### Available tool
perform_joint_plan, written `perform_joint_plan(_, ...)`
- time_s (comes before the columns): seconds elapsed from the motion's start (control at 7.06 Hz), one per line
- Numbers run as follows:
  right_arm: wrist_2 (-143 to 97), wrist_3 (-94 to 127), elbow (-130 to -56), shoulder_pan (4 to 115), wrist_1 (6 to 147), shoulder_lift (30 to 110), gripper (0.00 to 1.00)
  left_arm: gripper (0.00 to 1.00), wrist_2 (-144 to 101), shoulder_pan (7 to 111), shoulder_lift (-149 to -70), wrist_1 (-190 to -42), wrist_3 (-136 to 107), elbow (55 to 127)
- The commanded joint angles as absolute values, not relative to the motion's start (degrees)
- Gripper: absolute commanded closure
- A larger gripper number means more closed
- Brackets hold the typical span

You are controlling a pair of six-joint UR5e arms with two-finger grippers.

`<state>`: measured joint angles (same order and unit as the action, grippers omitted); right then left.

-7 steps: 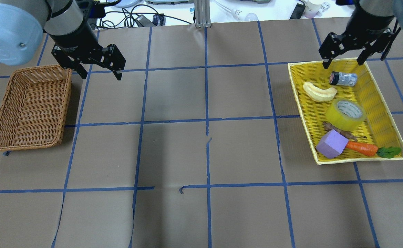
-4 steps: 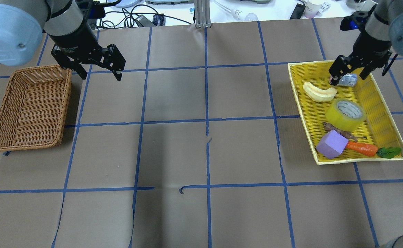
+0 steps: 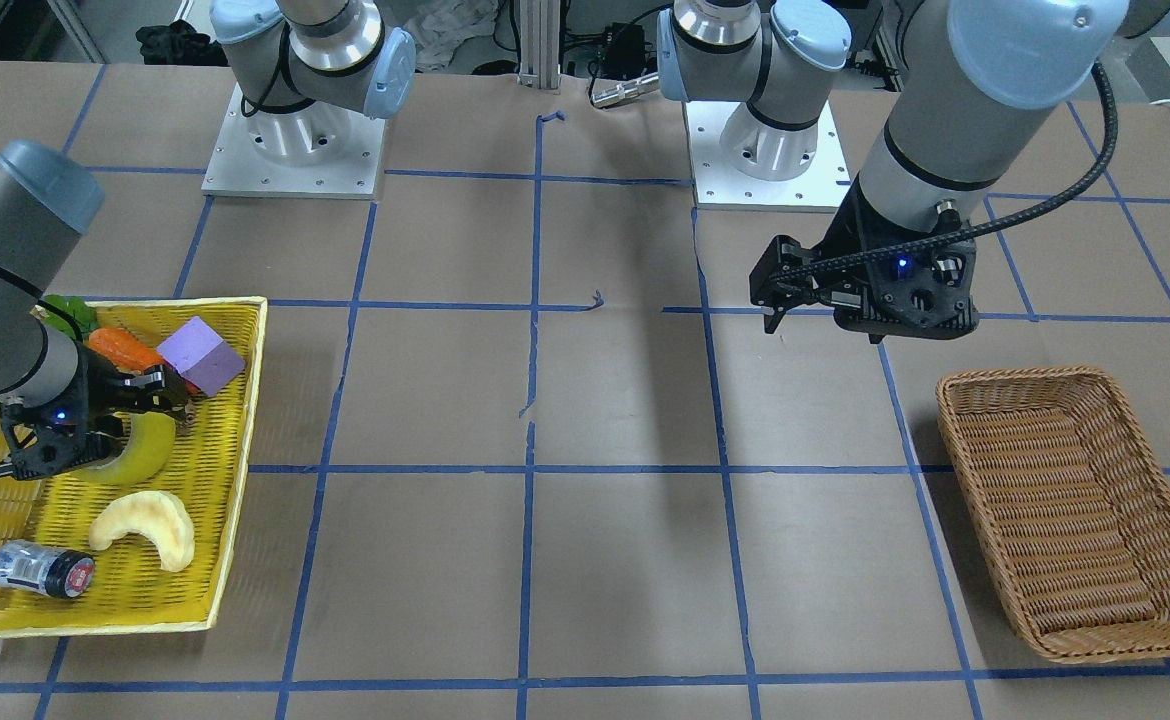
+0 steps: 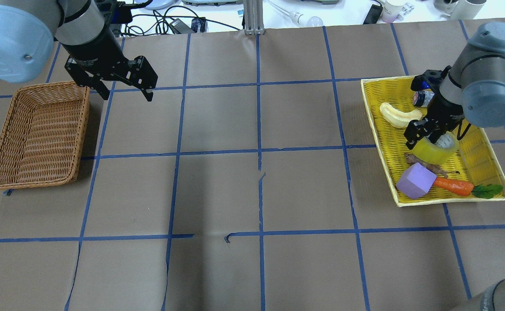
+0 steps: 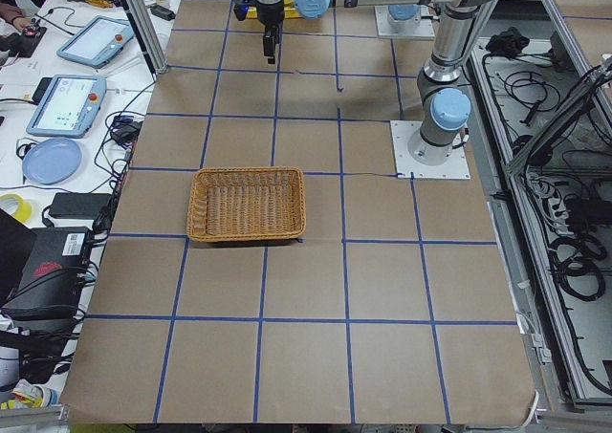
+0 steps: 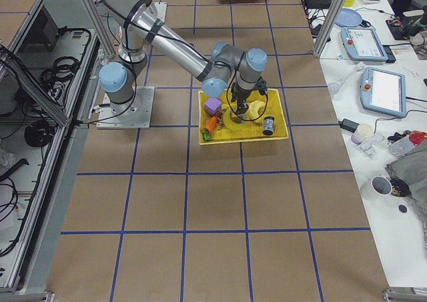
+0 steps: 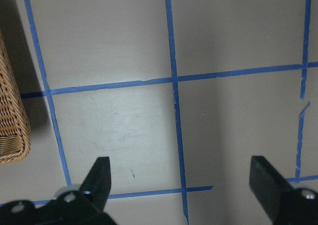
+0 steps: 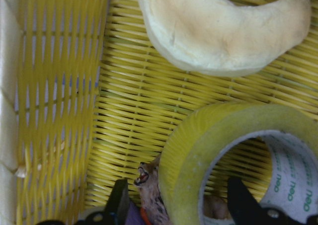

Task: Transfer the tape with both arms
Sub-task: 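Close the right gripper on the tape roll's rim and lift it, then carry the tape roll with the right gripper toward the table center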

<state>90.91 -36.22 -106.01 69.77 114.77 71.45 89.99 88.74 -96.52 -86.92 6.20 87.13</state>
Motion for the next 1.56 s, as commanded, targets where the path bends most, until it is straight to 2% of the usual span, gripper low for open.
perform_joint_plan(0.0,91.49,-37.17,-106.61,69.61,115.75,71.45,0.75,0.00,90.00,88.68,-96.50,-86.92,6.33,87.19)
perform_joint_plan(0.14,91.84,-37.70,-106.61,69.61,117.67,71.46,1.00,0.00,90.00,88.68,-96.50,-86.92,6.33,87.19)
perform_joint_plan(0.42,94.46,-37.01,-104.69,69.61,117.69,72.33,1.00,0.00,90.09,88.68,-96.50,-86.92,6.50,87.19)
perform_joint_plan(0.85,93.26,-28.52,-95.29,72.31,112.69,74.08,1.00,0.00,90.17,88.68,-96.59,-86.92,6.59,87.19)
perform_joint_plan(1.42,92.82,-0.17,-92.73,93.28,112.67,75.32,1.00,0.00,90.61,88.59,-96.33,-86.31,6.77,87.27)
